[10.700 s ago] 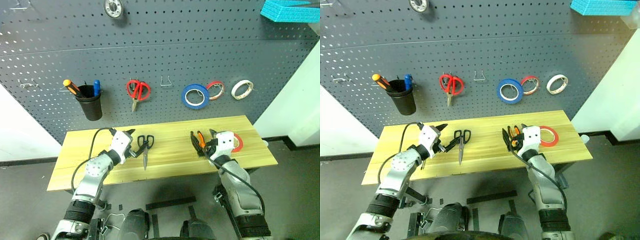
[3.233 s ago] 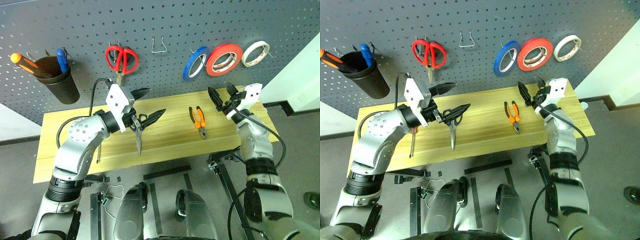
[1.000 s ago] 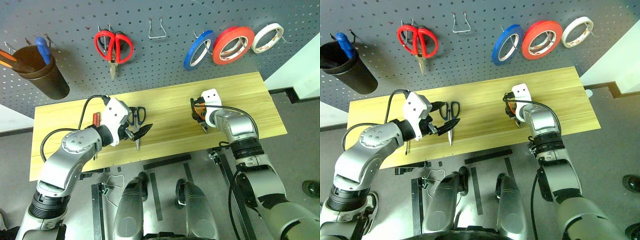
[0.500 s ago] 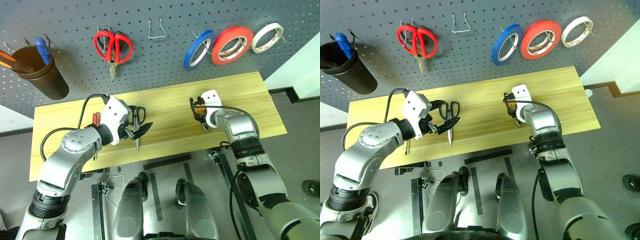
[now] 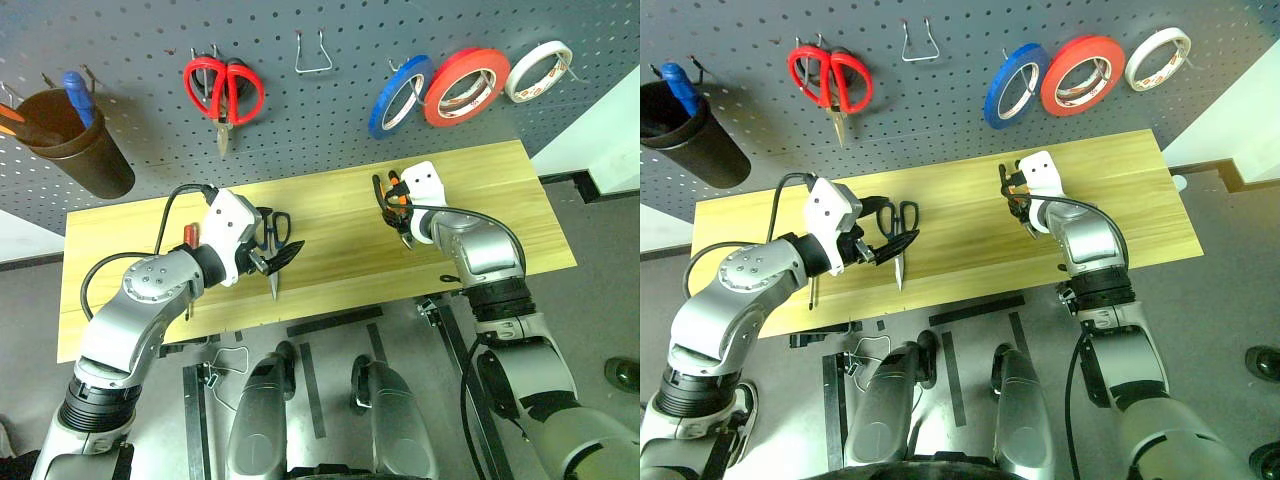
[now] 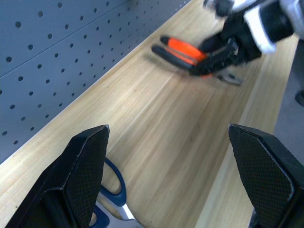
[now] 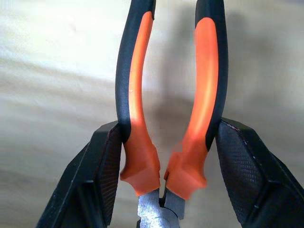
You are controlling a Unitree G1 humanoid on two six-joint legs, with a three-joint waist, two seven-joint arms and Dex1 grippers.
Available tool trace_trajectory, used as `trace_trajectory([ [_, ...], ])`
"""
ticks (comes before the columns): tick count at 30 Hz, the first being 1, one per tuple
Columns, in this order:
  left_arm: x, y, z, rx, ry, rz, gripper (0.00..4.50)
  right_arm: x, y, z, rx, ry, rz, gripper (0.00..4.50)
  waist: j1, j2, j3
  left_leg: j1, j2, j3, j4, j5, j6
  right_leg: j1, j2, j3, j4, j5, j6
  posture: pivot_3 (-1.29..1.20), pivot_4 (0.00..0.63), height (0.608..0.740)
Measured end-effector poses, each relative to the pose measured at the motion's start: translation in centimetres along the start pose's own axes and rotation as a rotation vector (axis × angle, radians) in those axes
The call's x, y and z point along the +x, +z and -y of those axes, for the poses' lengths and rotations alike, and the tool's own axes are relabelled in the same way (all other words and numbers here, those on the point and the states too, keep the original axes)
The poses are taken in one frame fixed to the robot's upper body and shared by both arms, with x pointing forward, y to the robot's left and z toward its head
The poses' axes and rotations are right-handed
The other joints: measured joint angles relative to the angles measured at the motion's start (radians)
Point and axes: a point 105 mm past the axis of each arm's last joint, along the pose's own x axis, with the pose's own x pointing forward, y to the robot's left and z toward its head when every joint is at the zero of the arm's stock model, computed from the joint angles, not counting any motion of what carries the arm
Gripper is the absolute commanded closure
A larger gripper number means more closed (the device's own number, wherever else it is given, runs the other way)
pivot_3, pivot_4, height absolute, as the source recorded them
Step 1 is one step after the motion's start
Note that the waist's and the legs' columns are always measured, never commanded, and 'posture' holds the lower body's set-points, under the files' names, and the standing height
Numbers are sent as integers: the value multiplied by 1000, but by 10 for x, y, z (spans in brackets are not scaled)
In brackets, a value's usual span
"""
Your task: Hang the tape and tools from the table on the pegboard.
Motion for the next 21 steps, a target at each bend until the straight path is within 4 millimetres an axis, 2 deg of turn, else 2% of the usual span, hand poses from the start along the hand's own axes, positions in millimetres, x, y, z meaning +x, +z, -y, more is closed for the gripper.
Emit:
trace_trajectory([
  [7, 3, 2, -2, 7, -3, 19, 330, -38, 28, -2, -17, 24, 125, 1887, 1, 0, 0, -1, 0, -1, 0, 0, 0, 0, 0, 0, -1, 0, 0, 96, 371, 740],
  [16, 9, 5, -6, 11, -21, 54, 330, -86, 36, -28, -74, 195, 259, 1887, 0, -1, -1, -1, -1, -1, 1, 0, 0, 0, 0, -1, 0, 0, 0, 89, 334, 740],
  [21, 13, 9, -8, 17, -27, 81, 330, -117, 61, -36, -94, 282, 432, 1887, 0, -2, -2, -1, -2, -1, 2, 0, 0, 0, 0, -1, 0, 0, 0, 86, 319, 740],
])
